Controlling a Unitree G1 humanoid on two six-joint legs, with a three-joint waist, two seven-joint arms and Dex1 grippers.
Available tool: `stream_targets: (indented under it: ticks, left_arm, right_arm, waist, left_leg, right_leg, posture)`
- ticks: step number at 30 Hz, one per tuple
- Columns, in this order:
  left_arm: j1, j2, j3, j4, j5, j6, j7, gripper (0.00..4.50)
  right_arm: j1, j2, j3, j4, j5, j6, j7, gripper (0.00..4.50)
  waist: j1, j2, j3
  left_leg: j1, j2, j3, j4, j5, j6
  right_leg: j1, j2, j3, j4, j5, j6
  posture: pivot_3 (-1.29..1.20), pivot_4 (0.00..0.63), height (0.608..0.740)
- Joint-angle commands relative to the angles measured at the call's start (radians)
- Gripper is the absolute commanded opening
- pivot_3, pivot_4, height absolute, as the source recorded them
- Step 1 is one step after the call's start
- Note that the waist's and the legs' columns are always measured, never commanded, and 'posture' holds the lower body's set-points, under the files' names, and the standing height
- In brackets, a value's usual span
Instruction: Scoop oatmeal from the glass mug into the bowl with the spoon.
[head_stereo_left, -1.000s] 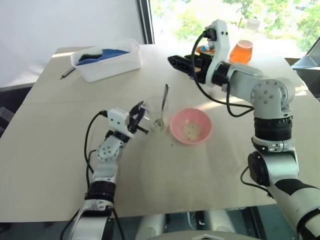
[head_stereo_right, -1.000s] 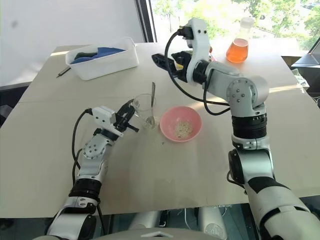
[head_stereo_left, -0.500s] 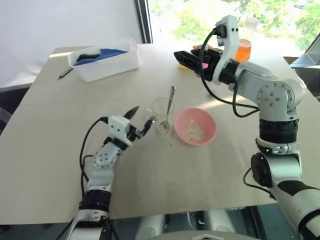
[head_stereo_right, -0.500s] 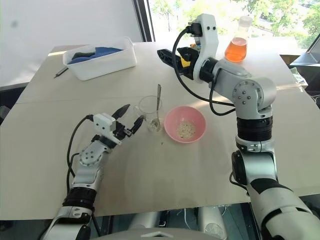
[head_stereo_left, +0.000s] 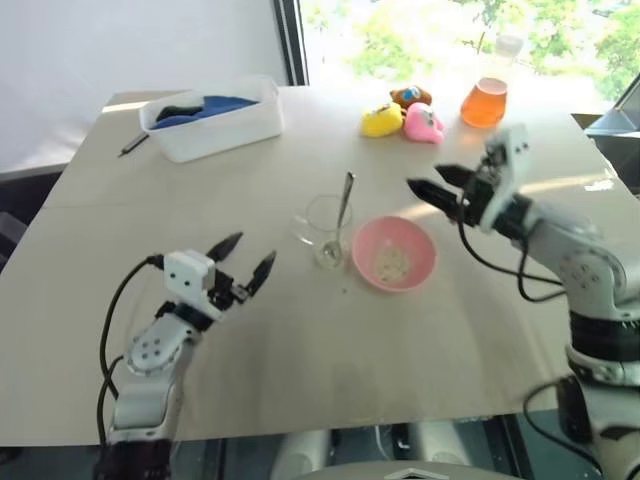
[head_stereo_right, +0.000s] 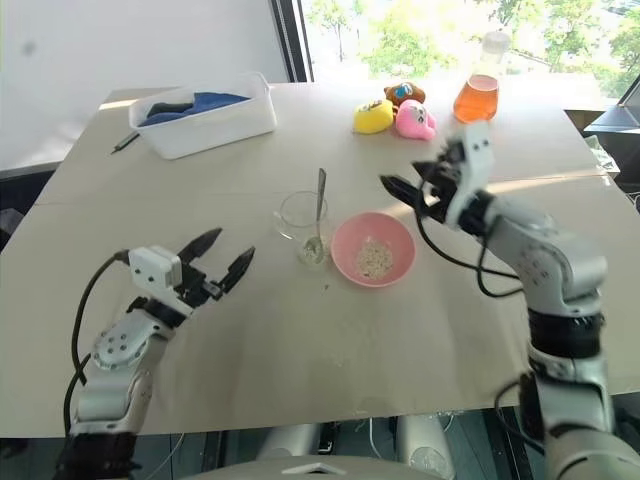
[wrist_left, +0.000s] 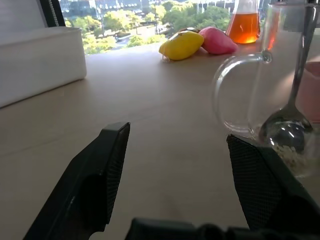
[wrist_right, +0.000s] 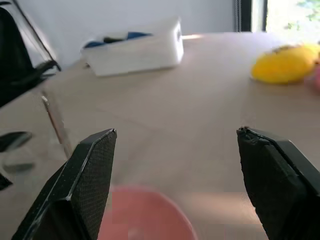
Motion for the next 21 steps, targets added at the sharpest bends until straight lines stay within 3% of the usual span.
stream_targets:
  ticks: [1,6,10,15,21]
  left_arm:
    - [0.09,0.029,0.01,-0.087,0.004,0.026,-0.027,3.41]
    - [0.184,0.025,0.003,-0.107,0.046,0.031,-0.013,3.41]
    - [0.217,0.008,-0.02,-0.137,0.089,0.072,0.028,3.41]
    - [0.246,-0.01,-0.026,-0.179,0.062,0.104,0.02,3.41]
    - [0.269,-0.009,-0.024,-0.209,0.048,0.129,0.002,3.41]
  right_arm:
    - [0.13,-0.047,-0.088,-0.086,0.021,-0.085,0.102,3.85]
    - [0.434,-0.108,-0.116,-0.153,-0.003,-0.203,0.268,3.85]
    - [0.581,-0.085,-0.1,-0.158,-0.025,-0.288,0.317,3.85]
    - [0.683,-0.065,-0.068,-0.133,-0.096,-0.44,0.39,3.85]
    - [0.702,-0.073,-0.036,-0.045,-0.205,-0.597,0.44,3.85]
  waist:
    - [-0.001,0.0,0.0]
    - [0.002,0.0,0.0]
    - [0.001,-0.001,0.001]
    - [-0.001,-0.002,0.003]
    - [0.001,-0.003,0.003]
  left_leg:
    - [0.0,0.0,0.0,0.0,0.0,0.0]
    - [0.006,0.001,0.0,0.0,0.0,0.001]
    - [0.011,0.002,0.001,0.001,0.0,0.001]
    - [0.021,0.003,0.0,0.001,0.0,0.001]
    - [0.021,0.003,0.001,0.001,0.0,0.0]
  right_leg:
    - [0.0,0.0,0.0,0.0,0.0,0.0]
    - [0.006,0.001,0.0,0.001,0.0,0.0]
    - [0.012,0.003,0.0,0.0,-0.001,0.001]
    - [0.02,0.004,0.0,0.0,-0.003,0.004]
    - [0.021,0.004,0.0,-0.001,-0.003,0.004]
  posture:
    - [0.0,0.15,0.74]
    - [0.0,0.15,0.74]
    - [0.0,0.15,0.74]
    - [0.0,0.15,0.74]
    - [0.0,0.15,0.74]
